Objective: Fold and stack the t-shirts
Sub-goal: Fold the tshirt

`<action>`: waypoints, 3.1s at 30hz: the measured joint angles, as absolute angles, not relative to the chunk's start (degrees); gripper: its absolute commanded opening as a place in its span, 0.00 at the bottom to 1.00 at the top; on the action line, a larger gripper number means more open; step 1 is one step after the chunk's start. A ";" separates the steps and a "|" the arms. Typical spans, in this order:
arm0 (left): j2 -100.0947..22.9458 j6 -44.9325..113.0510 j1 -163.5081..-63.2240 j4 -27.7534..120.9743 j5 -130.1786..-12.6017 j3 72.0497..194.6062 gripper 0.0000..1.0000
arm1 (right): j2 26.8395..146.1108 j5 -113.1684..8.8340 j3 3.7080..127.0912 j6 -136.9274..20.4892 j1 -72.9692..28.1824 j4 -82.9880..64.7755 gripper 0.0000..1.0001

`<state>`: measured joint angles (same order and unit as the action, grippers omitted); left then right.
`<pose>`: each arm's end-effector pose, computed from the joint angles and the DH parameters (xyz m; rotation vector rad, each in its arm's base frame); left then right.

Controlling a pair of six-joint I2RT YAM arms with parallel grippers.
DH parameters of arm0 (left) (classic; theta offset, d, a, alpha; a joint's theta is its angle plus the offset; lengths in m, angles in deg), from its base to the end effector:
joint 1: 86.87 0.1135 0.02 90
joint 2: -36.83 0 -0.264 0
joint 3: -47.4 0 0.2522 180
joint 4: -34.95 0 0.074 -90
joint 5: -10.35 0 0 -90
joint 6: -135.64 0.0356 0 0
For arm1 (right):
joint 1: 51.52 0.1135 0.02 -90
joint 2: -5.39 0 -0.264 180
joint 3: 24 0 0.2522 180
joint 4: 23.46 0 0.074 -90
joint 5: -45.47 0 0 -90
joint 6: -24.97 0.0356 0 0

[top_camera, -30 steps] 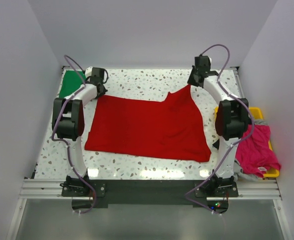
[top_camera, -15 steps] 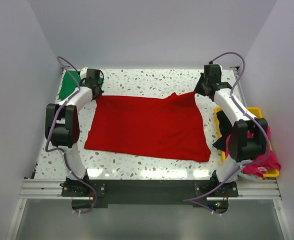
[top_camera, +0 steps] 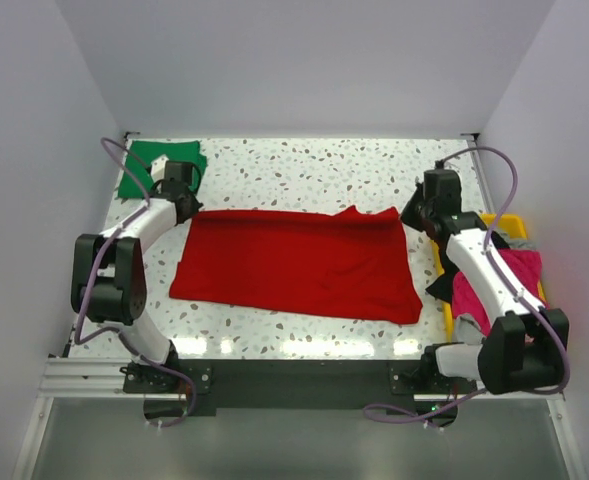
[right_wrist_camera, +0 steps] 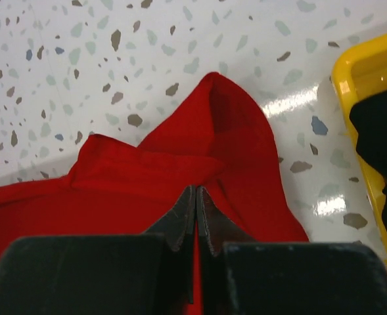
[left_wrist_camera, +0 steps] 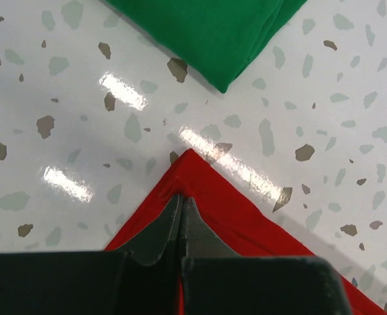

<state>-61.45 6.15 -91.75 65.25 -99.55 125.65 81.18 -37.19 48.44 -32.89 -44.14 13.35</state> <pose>0.3633 -0.0189 0.2056 -0.8504 2.2239 0.0623 0.2887 0.0328 0.2842 0.5536 2.2059 0.2199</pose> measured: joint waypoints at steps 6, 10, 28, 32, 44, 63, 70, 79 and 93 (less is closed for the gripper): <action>-56.01 4.23 -91.75 63.83 -99.25 119.18 0.00 | 73.56 -38.75 40.11 -31.91 -44.14 13.81 0.00; -53.21 3.18 -91.75 63.28 -99.18 116.10 0.00 | 69.60 -40.36 35.74 -31.32 -44.14 14.11 0.00; -45.08 2.64 -91.36 61.77 -99.20 107.77 0.00 | 56.70 -45.11 26.41 -30.47 -44.14 19.05 0.00; -44.29 2.55 -91.36 61.29 -99.18 105.69 0.00 | 55.06 -45.78 25.32 -30.23 -44.14 19.90 0.00; -42.87 1.87 -90.90 58.58 -98.94 100.49 0.01 | 53.34 -48.38 20.49 -29.11 -44.14 20.34 0.08; -34.08 1.70 -90.88 56.48 -96.47 96.93 0.39 | 61.27 -51.31 25.10 -30.25 -42.96 17.15 0.46; -34.96 1.80 -92.84 56.44 -93.76 97.26 0.38 | 77.31 -44.69 33.88 -31.91 -31.29 11.66 0.47; -35.04 3.05 -93.46 56.44 -90.90 97.69 0.37 | 87.17 -37.39 36.05 -35.63 -25.26 4.65 0.54; -32.92 3.42 -95.05 56.46 -88.51 97.69 0.36 | 92.13 -32.87 37.88 -36.70 -20.78 0.95 0.24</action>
<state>-32.92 3.42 -95.05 56.46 -88.51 97.69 92.13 -32.87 37.88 -36.70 -20.78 0.95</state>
